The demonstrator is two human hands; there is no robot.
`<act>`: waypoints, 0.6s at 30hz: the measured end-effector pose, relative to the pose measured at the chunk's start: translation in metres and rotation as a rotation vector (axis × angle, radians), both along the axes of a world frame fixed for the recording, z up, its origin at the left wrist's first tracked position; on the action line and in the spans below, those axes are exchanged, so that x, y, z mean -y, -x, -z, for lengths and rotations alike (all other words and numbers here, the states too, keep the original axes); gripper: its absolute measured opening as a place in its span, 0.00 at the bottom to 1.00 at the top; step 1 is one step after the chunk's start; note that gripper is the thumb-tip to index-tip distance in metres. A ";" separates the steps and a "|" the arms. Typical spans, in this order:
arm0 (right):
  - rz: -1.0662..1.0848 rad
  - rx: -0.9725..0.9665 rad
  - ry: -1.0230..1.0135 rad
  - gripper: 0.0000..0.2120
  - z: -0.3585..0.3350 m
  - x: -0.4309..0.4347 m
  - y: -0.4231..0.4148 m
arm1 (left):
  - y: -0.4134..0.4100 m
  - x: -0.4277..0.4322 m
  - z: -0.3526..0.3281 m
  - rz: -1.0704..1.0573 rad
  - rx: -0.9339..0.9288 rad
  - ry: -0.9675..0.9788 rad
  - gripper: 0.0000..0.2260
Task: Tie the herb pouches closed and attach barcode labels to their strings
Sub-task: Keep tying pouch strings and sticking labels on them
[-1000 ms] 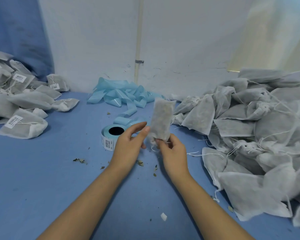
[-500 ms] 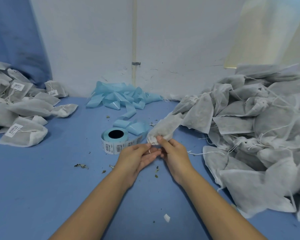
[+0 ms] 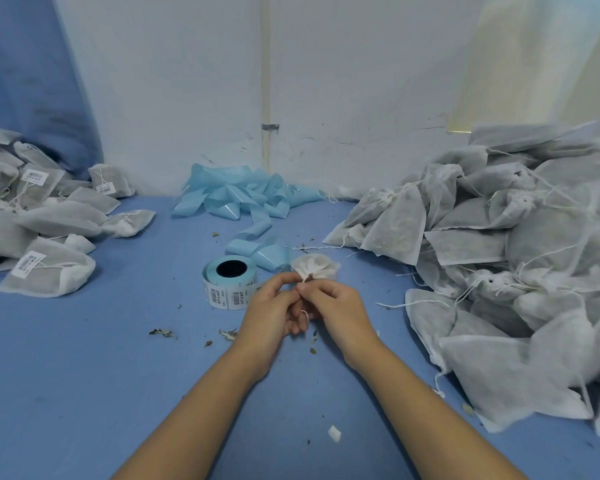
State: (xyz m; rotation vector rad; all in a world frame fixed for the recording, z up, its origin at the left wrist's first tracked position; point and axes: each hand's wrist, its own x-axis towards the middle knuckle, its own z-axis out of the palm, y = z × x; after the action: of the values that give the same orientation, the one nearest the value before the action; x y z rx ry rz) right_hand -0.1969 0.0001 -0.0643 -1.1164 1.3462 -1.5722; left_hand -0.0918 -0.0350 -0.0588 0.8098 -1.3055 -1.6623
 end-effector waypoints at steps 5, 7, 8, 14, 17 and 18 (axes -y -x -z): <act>0.080 0.236 -0.029 0.06 -0.002 -0.001 0.007 | 0.003 -0.007 -0.002 0.047 0.160 0.138 0.16; 0.126 0.331 -0.033 0.07 -0.003 0.000 0.009 | 0.005 -0.008 -0.003 0.039 0.184 0.124 0.18; 0.136 0.382 -0.034 0.07 -0.003 0.000 0.010 | 0.006 -0.007 -0.004 0.034 0.201 0.116 0.18; 0.138 0.510 -0.054 0.06 -0.006 0.000 0.012 | 0.005 -0.003 -0.008 0.035 0.257 0.138 0.17; 0.068 0.483 -0.071 0.06 -0.007 -0.002 0.014 | 0.002 -0.003 -0.001 -0.048 0.385 0.336 0.13; 0.036 0.459 -0.070 0.06 -0.008 -0.003 0.016 | 0.000 -0.003 0.003 -0.101 0.422 0.415 0.10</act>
State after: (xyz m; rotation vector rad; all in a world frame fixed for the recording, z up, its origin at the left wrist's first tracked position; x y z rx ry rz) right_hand -0.2127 0.0027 -0.0565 -0.6366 1.1034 -1.6659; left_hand -0.0916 -0.0323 -0.0616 0.9796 -1.7910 -1.1149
